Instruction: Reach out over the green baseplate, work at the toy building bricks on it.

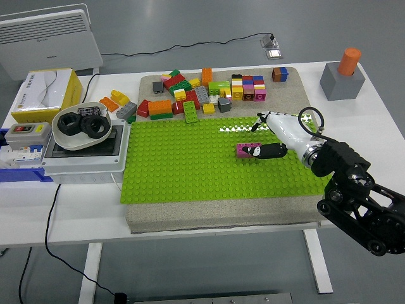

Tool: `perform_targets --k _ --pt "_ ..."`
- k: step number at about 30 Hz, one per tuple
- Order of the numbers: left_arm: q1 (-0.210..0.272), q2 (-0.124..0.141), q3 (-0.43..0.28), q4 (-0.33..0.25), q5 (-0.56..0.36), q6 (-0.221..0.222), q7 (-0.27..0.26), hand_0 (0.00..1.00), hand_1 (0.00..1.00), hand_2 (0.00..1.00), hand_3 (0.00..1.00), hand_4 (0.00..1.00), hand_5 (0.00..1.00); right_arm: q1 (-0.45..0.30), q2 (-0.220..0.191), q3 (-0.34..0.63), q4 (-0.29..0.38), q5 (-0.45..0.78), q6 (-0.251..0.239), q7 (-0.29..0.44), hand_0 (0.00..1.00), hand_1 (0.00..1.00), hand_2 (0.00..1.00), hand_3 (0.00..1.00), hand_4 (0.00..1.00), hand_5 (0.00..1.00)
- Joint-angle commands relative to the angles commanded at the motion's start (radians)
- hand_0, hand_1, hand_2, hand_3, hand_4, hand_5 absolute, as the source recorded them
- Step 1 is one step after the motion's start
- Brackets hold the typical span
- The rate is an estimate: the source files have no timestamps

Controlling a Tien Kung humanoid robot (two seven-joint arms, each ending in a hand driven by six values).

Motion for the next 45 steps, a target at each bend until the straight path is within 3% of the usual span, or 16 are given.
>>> perform_targets --k 5,13,14,15,20,21,22,26,27,32,33,38,39,44,45 --pt "-0.002 0.000 0.003 0.001 0.004 -0.001 0.001 0.755 0.684 0.604 0.464 0.591 0.344 -0.047 -0.022 0.052 0.047 0.055 -0.051 0.051 0.862 0.889 0.901 0.630 0.847 0.544" --pt "-0.001 0.000 0.014 -0.001 -0.001 -0.005 0.002 0.755 0.683 0.604 0.468 0.589 0.343 -0.200 -0.073 0.163 0.104 0.117 -0.139 0.121 0.831 0.849 0.861 0.625 0.835 0.501" --pt "-0.001 0.000 0.013 -0.001 -0.001 -0.006 0.002 0.755 0.683 0.604 0.468 0.589 0.343 -0.217 -0.076 0.172 0.107 0.121 -0.144 0.124 0.831 0.849 0.861 0.625 0.835 0.501" --pt "-0.001 0.000 0.014 -0.002 0.000 -0.007 0.002 0.755 0.684 0.604 0.469 0.586 0.342 -0.233 -0.079 0.180 0.108 0.123 -0.148 0.127 0.772 0.779 0.810 0.632 0.786 0.306" --pt "-0.003 0.003 0.014 -0.004 0.004 -0.012 0.003 0.755 0.684 0.604 0.469 0.586 0.342 -0.251 -0.083 0.210 0.116 0.124 -0.162 0.134 0.772 0.779 0.810 0.632 0.786 0.306" --pt "-0.004 0.004 0.014 -0.004 0.004 -0.013 0.003 0.755 0.684 0.605 0.463 0.588 0.336 -0.251 -0.086 0.223 0.123 0.124 -0.162 0.135 0.735 0.669 0.681 0.527 0.761 0.232" --pt "-0.005 0.005 0.014 -0.005 0.003 -0.013 0.003 0.755 0.684 0.605 0.463 0.588 0.336 -0.253 -0.092 0.237 0.131 0.125 -0.162 0.135 0.735 0.669 0.681 0.527 0.761 0.232" --pt "-0.004 0.011 0.010 -0.007 -0.012 -0.010 0.000 0.755 0.684 0.605 0.463 0.588 0.336 -0.269 -0.157 0.315 0.195 0.124 -0.155 0.131 0.735 0.669 0.681 0.527 0.761 0.232" --pt "-0.003 0.013 0.009 -0.007 -0.018 -0.008 -0.001 0.755 0.684 0.604 0.451 0.594 0.332 -0.271 -0.176 0.329 0.212 0.125 -0.151 0.130 0.712 0.618 0.579 0.437 0.738 0.182" --pt "-0.008 0.021 0.013 -0.007 -0.017 0.001 -0.002 0.755 0.684 0.604 0.451 0.594 0.332 -0.264 -0.269 0.355 0.265 0.122 -0.116 0.123 0.712 0.618 0.579 0.437 0.738 0.182" --pt "-0.009 0.022 0.015 -0.007 -0.013 0.001 -0.002 0.755 0.684 0.604 0.438 0.595 0.335 -0.262 -0.280 0.361 0.266 0.118 -0.103 0.118 0.439 0.369 0.396 0.406 0.729 0.161" --pt "-0.007 0.023 0.013 -0.005 -0.008 0.001 -0.002 0.755 0.684 0.604 0.438 0.595 0.335 -0.250 -0.308 0.395 0.270 0.056 -0.018 0.067 0.439 0.369 0.396 0.406 0.729 0.161" --pt "-0.005 0.023 0.010 -0.005 -0.009 0.001 -0.003 0.755 0.684 0.604 0.438 0.592 0.338 -0.237 -0.314 0.393 0.272 0.034 0.005 0.046 0.312 0.271 0.331 0.432 0.731 0.144" --pt "0.000 0.022 0.004 -0.004 -0.007 -0.001 -0.005 0.755 0.684 0.604 0.438 0.592 0.338 -0.157 -0.327 0.348 0.284 -0.066 0.130 -0.053 0.312 0.271 0.331 0.432 0.731 0.144" --pt "0.001 0.021 0.003 -0.004 -0.006 -0.001 -0.006 0.755 0.686 0.604 0.434 0.596 0.334 -0.136 -0.329 0.330 0.284 -0.090 0.160 -0.078 0.293 0.225 0.310 0.552 0.757 0.147"
